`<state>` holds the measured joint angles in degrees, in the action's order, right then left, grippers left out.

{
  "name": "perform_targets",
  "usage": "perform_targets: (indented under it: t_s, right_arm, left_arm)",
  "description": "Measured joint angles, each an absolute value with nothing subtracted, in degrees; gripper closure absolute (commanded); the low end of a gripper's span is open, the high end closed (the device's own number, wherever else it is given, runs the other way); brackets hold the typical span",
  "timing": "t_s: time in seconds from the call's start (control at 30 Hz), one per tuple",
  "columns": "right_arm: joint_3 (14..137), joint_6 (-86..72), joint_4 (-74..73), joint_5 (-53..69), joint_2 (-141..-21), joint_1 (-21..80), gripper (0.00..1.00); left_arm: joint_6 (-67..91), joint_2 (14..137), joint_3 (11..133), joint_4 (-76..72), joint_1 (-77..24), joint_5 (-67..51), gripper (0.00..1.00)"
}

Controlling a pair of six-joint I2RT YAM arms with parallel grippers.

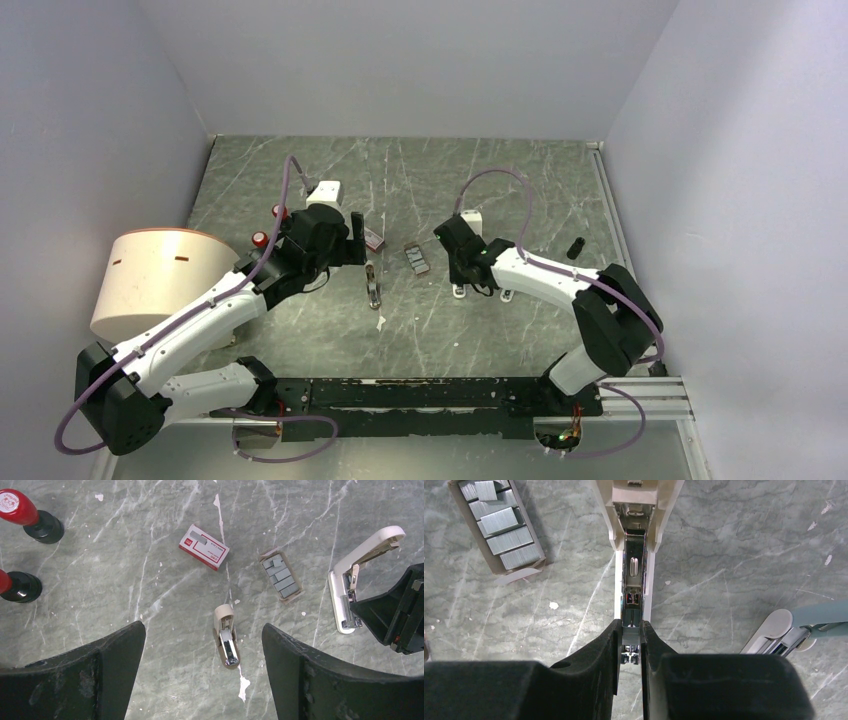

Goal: Load the staples into the stapler

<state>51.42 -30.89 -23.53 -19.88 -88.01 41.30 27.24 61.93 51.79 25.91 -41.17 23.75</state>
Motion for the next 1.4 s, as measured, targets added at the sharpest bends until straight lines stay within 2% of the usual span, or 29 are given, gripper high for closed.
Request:
perform_targets:
  t_s: [0.7,1.4]
  right_arm:
    - [50.1,-30.6,-22.8,-18.7,-87.7,41.3,0.77]
    - [52.9,-30.5,-26.7,-17.5,-84.7,41.3,0.61]
  left_arm:
    - [27.2,61.9,51.8,25.9,-41.2,23.7,0.10]
    - [27.3,61.9,51.5,25.9,-41.2,23.7,0.10]
